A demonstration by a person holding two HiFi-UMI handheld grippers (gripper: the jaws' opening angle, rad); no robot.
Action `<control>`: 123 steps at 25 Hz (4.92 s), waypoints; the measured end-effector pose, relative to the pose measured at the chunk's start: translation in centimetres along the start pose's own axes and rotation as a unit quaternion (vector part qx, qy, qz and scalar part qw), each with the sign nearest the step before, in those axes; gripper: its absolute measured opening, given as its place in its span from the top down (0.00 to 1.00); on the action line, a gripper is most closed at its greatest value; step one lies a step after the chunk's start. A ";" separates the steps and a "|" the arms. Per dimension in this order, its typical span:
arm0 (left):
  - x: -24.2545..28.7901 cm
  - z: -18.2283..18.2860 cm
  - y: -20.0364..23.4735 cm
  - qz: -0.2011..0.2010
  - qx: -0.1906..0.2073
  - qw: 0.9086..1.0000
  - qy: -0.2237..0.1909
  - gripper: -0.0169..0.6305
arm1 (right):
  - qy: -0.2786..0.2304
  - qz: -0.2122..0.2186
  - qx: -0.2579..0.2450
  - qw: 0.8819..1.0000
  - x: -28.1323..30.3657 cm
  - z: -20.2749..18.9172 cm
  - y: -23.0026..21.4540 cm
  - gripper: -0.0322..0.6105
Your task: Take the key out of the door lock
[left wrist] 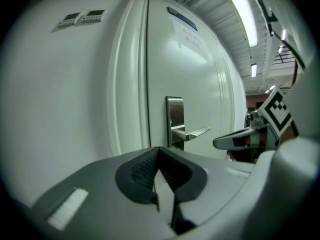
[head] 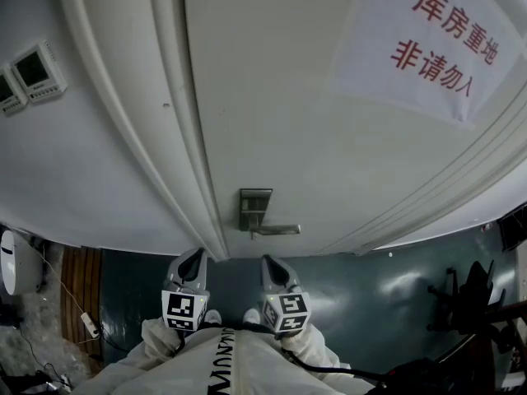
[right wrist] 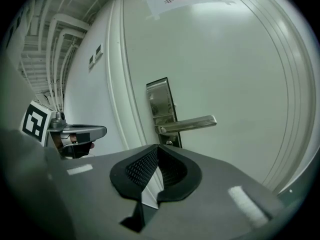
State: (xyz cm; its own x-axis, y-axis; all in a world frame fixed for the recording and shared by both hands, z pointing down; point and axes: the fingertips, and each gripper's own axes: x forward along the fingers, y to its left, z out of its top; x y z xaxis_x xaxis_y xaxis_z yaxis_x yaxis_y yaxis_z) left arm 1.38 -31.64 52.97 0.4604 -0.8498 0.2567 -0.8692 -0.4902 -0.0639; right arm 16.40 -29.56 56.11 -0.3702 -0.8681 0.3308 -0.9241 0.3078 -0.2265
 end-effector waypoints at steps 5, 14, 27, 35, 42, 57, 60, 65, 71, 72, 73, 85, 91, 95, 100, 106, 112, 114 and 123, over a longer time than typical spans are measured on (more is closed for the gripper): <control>-0.3 0.0 0.3 0.010 0.000 1.000 -0.004 0.97 | 0.023 0.025 0.030 0.999 1.1 -1.3 0.3 0.87; -2.4 -1.0 1.9 0.040 -0.003 0.999 0.010 0.97 | 0.018 0.088 0.236 0.968 3.4 -3.3 -0.6 0.75; -4.0 -2.5 2.7 0.056 -0.012 0.998 0.032 0.97 | -0.026 0.126 0.540 0.832 7.2 -5.2 -3.0 0.76; -4.1 -2.4 3.0 0.057 -0.011 0.998 0.031 0.97 | -0.056 0.151 0.608 0.777 9.0 -4.8 -3.4 0.79; -4.5 -2.1 3.6 0.067 -0.012 0.997 0.028 0.97 | -0.056 0.158 0.617 0.769 10.2 -4.3 -3.4 0.83; -4.3 -2.6 3.7 0.064 -0.013 0.997 0.029 0.97 | -0.072 0.156 0.622 0.764 10.7 -3.9 -3.9 0.90; -4.2 -2.6 3.5 0.059 -0.013 0.998 0.029 0.97 | -0.073 0.154 0.620 0.766 10.7 -3.9 -3.9 0.91; -4.4 -2.6 3.7 0.060 -0.013 0.998 0.030 0.97 | -0.076 0.153 0.616 0.769 10.6 -3.7 -3.9 0.91; -4.6 -2.6 3.8 0.061 -0.014 0.998 0.029 0.97 | -0.079 0.150 0.615 0.770 10.6 -3.7 -3.9 0.91; -4.7 -2.6 3.8 0.061 -0.014 0.998 0.029 0.97 | -0.079 0.149 0.615 0.770 10.6 -3.7 -3.9 0.91; -4.7 -2.6 3.8 0.060 -0.014 0.998 0.029 0.97 | -0.079 0.147 0.616 0.770 10.6 -3.7 -3.9 0.91; -5.4 -3.0 4.3 0.066 -0.014 0.997 0.031 0.97 | -0.075 0.139 0.614 0.773 10.4 -3.8 -4.0 0.91; -5.4 -3.3 4.1 0.061 -0.015 0.998 0.032 0.97 | -0.077 0.153 0.611 0.773 8.3 -4.7 -3.1 0.91; -5.2 -3.3 3.3 0.046 -0.013 0.998 0.031 0.97 | -0.074 0.145 0.601 0.782 7.1 -5.3 -2.9 0.91; -4.8 -3.2 2.7 0.032 -0.008 0.999 0.026 0.97 | -0.065 0.137 0.556 0.817 5.6 -5.6 -2.5 0.91; -4.5 -2.8 2.7 0.025 -0.010 1.000 0.015 0.97 | -0.047 0.125 0.464 0.876 3.9 -4.4 -1.3 0.91; -4.2 -2.9 2.6 0.023 -0.012 1.000 0.014 0.97 | -0.028 0.089 0.309 0.946 2.1 -3.2 -0.7 0.91; -4.1 -2.8 2.6 0.022 -0.012 1.000 0.013 0.97 | -0.028 0.070 0.248 0.966 1.5 -2.5 -0.5 0.91; -3.6 -2.4 2.6 0.016 -0.011 1.000 0.006 0.97 | -0.035 -0.011 -0.013 0.999 -0.6 0.6 1.0 0.91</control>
State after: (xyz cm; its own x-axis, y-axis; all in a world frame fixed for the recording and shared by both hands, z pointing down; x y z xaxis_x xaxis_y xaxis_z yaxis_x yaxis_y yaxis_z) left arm -3.02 -29.40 54.21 0.4297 -0.8625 0.2673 -0.8875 -0.4579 -0.0507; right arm 15.73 -28.91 55.12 -0.3439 -0.8994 0.2698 -0.9341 0.2984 -0.1960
